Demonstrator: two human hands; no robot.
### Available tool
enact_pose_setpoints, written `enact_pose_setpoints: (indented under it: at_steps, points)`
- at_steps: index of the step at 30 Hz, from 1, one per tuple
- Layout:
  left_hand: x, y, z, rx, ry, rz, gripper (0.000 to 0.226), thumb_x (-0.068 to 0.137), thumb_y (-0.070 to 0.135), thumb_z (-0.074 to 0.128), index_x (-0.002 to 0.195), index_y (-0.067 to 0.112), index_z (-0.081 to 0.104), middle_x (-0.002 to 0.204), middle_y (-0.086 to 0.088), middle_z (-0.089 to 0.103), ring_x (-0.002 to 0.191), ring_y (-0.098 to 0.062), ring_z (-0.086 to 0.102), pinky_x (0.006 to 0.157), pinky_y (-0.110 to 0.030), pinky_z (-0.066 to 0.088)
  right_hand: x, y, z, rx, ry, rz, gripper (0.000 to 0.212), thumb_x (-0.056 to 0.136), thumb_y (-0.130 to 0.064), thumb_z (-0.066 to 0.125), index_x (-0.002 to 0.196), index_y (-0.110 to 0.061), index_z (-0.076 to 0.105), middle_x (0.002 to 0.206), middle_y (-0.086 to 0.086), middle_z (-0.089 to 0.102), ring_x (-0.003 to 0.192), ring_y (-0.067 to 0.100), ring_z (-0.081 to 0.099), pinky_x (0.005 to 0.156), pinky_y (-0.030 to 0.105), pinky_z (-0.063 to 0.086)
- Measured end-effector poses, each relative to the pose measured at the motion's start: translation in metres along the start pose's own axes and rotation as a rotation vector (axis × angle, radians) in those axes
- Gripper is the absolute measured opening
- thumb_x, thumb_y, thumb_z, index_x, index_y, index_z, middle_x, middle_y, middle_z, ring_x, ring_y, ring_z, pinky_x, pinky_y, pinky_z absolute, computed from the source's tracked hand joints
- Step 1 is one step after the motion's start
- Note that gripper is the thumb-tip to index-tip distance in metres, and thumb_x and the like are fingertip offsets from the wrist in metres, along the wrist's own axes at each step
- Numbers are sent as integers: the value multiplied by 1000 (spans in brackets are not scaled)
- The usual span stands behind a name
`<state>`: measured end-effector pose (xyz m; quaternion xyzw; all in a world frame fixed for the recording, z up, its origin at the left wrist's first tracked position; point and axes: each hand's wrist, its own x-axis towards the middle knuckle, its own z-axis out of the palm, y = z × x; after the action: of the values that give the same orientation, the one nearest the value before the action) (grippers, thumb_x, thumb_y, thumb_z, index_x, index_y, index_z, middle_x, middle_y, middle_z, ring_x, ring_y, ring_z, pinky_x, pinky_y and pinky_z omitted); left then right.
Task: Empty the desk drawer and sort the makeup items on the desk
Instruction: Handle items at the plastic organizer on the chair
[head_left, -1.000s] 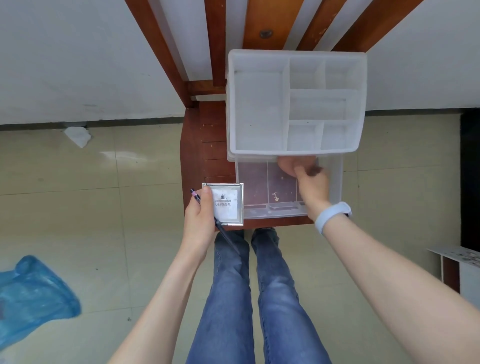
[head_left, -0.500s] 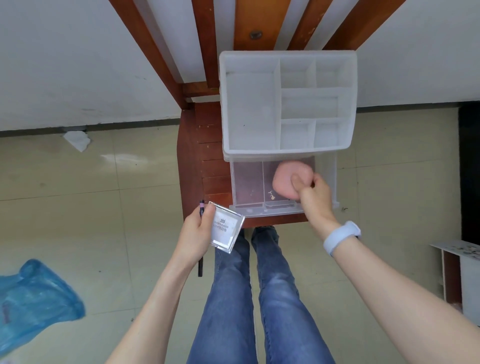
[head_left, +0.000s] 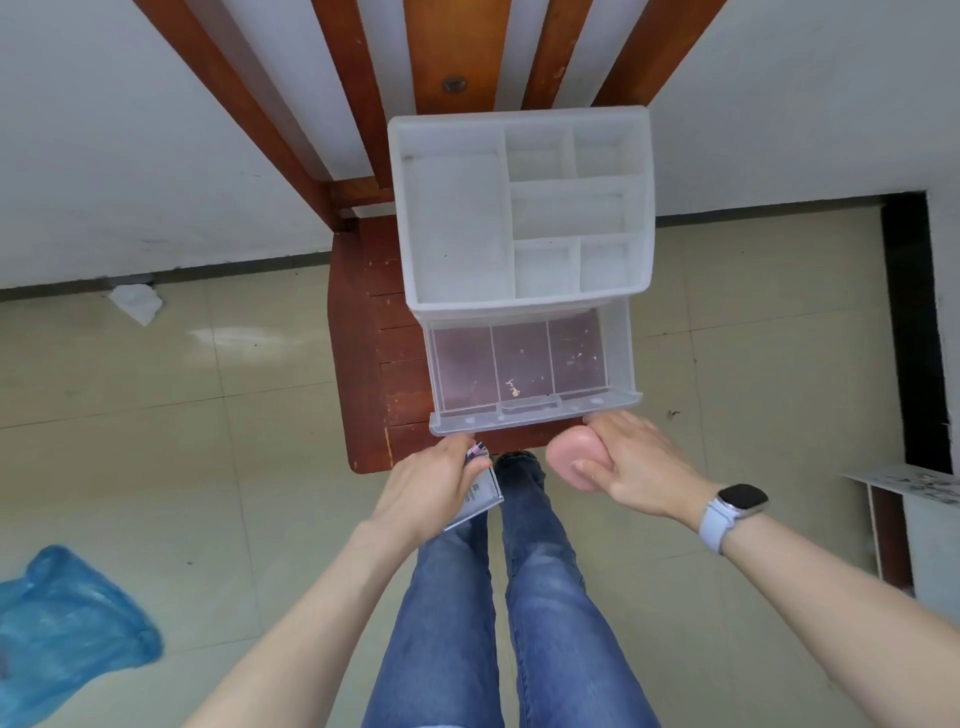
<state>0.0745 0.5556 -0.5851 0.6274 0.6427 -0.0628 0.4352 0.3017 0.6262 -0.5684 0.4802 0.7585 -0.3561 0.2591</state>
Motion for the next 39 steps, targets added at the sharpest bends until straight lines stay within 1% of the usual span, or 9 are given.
enact_pose_setpoints:
  at_steps: [4, 13, 17, 21, 23, 26, 30, 34, 39]
  points:
    - [4, 4, -8, -17, 114, 26, 36, 98, 38, 30, 115, 13, 49, 116, -1, 53, 99, -23, 53, 66, -28, 33, 1, -1, -13, -55, 112, -52, 45, 92, -42, 45, 125, -11, 45, 151, 2, 24, 141, 17, 15, 113, 28, 11]
    - [52, -2, -55, -41, 245, -9, 35, 98, 34, 34, 114, 7, 50, 135, -4, 46, 116, -24, 44, 79, -36, 39, 47, -4, -58, -61, 188, -70, 44, 91, -39, 48, 122, -8, 48, 151, 6, 24, 139, 22, 16, 110, 34, 17]
    - [62, 0, -64, -20, 289, -38, 32, 98, 36, 33, 108, 9, 49, 109, -5, 55, 99, -24, 50, 70, -33, 37, 53, -1, -63, -46, 195, -82, 43, 90, -38, 50, 121, -7, 48, 147, 7, 31, 135, 23, 23, 108, 35, 21]
    - [51, 8, -54, -409, 215, -217, 26, 98, 37, 32, 89, 16, 44, 78, 0, 53, 77, -26, 52, 61, -34, 34, 38, 2, -48, 185, 138, -43, 34, 89, -32, 54, 113, -9, 50, 116, 7, 53, 109, 25, 48, 89, 34, 39]
    - [38, 15, -44, -648, 266, -318, 31, 98, 36, 32, 86, 12, 49, 75, 1, 53, 71, -19, 49, 61, -29, 35, 25, -1, -39, 455, 140, 26, 27, 88, -27, 57, 109, -10, 50, 100, 2, 56, 94, 22, 53, 77, 31, 40]
    - [12, 27, -27, -951, 382, -487, 32, 97, 32, 34, 71, 14, 39, 69, 3, 44, 62, -13, 39, 59, -26, 32, 5, -10, -29, 891, 161, 100, 14, 88, -16, 60, 98, -12, 51, 90, 1, 57, 88, 20, 54, 74, 29, 43]
    - [-28, 38, 7, -1281, 513, -627, 27, 95, 34, 32, 86, 15, 49, 81, 1, 51, 76, -15, 47, 69, -28, 39, -21, -32, -28, 1288, 62, 174, 4, 92, -18, 53, 90, -16, 56, 88, 0, 60, 84, 14, 56, 66, 20, 43]
    - [-72, 61, 18, -1528, 621, -648, 34, 99, 31, 32, 91, 14, 60, 91, 0, 68, 86, -15, 63, 83, -30, 48, -40, -69, -25, 1385, -158, 106, 11, 93, -16, 49, 97, -9, 56, 91, 4, 61, 82, 13, 58, 72, 23, 49]
    - [-140, 72, 29, -1591, 825, -661, 41, 98, 37, 33, 100, 6, 60, 92, -4, 64, 86, -20, 60, 86, -35, 47, -73, -124, -8, 1202, -353, -90, 19, 92, -24, 52, 106, -12, 52, 104, 7, 60, 95, 20, 60, 78, 33, 52]
